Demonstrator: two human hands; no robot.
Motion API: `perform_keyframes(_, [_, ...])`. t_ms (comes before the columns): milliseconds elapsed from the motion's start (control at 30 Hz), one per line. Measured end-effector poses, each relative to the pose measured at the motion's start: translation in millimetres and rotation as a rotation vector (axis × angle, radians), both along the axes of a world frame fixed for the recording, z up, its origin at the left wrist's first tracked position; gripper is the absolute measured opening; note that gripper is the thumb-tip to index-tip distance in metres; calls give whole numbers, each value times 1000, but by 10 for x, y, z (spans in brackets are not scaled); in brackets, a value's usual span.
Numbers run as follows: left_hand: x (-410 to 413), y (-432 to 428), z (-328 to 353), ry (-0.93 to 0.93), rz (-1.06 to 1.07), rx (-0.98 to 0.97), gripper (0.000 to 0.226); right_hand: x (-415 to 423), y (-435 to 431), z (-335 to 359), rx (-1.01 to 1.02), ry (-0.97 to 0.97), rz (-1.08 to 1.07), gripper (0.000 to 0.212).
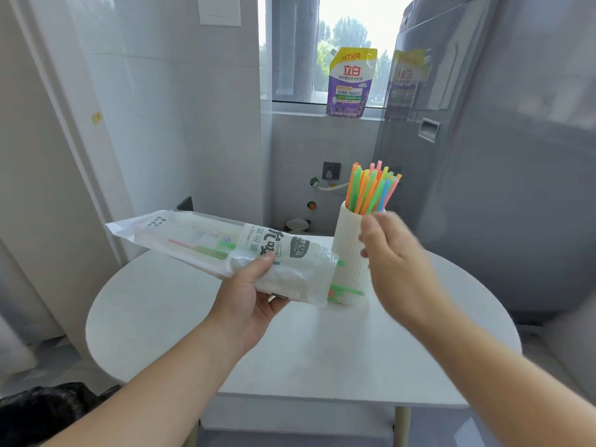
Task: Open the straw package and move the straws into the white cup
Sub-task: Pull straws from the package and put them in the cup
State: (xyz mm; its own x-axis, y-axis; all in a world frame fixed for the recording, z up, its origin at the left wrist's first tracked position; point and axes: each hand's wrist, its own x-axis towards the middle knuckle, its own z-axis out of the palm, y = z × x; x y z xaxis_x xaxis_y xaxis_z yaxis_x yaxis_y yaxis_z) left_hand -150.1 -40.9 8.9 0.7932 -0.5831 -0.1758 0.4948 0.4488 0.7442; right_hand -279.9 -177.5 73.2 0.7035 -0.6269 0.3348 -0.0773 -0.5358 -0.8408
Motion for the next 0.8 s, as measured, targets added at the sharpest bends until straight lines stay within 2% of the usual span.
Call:
perform_keyframes(133, [-61,-19,10,-72,-19,24,23,-21,72,-399,583,124,24,28])
perform_keyframes(233, [-100,-35,25,-153,-17,57,27,-22,131,-457,1033,-12,23,33])
perform_keyframes(333, [-142,-35,35,-259,-17,99,32,-4,119,-483,1231,-130,7,37])
perform_keyframes(467, [-189,-29,55,-343,-34,120,34,4,93,-526,1266,-149,-8,29])
perform_keyframes(667, [-183,-21,69,-341,-17,114,33,-23,95,-542,1194,-91,23,20])
perform_keyframes(733, [-181,-21,65,-334,-5,114,34,-24,93,-558,1153,-21,37,21])
perform_keyframes(800, [-170,-22,55,-308,12,107,34,-34,81,-577,1006,117,24,23])
